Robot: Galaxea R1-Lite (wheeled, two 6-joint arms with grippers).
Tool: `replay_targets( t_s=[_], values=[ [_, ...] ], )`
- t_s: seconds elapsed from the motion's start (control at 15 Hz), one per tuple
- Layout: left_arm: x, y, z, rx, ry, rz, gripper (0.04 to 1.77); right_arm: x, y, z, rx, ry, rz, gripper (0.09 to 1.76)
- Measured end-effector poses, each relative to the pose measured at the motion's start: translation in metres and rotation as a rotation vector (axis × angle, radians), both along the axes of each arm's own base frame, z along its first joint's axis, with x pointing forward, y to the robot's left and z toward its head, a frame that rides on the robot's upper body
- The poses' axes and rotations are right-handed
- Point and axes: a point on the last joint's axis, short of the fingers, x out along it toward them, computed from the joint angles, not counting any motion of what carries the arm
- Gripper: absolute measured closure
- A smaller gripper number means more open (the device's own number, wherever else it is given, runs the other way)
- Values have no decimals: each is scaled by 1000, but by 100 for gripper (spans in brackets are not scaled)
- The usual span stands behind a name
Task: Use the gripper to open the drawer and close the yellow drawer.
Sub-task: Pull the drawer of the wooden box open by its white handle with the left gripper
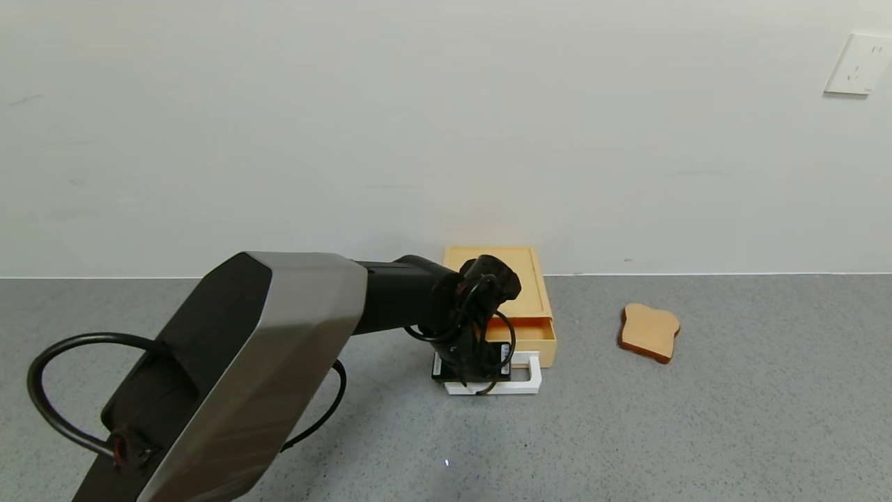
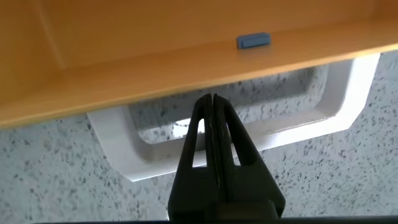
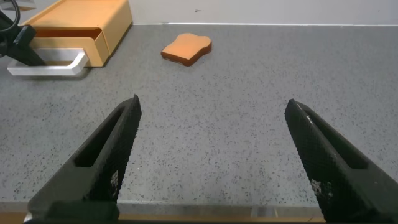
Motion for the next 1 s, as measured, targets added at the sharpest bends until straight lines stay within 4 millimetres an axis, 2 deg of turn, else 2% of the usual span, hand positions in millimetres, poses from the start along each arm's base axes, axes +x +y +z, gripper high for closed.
replay_targets(
  t_s=[1.0],
  values=[
    [-44, -8, -7, 76, 122, -29, 170, 0, 0, 0, 0, 0, 0, 15]
  ],
)
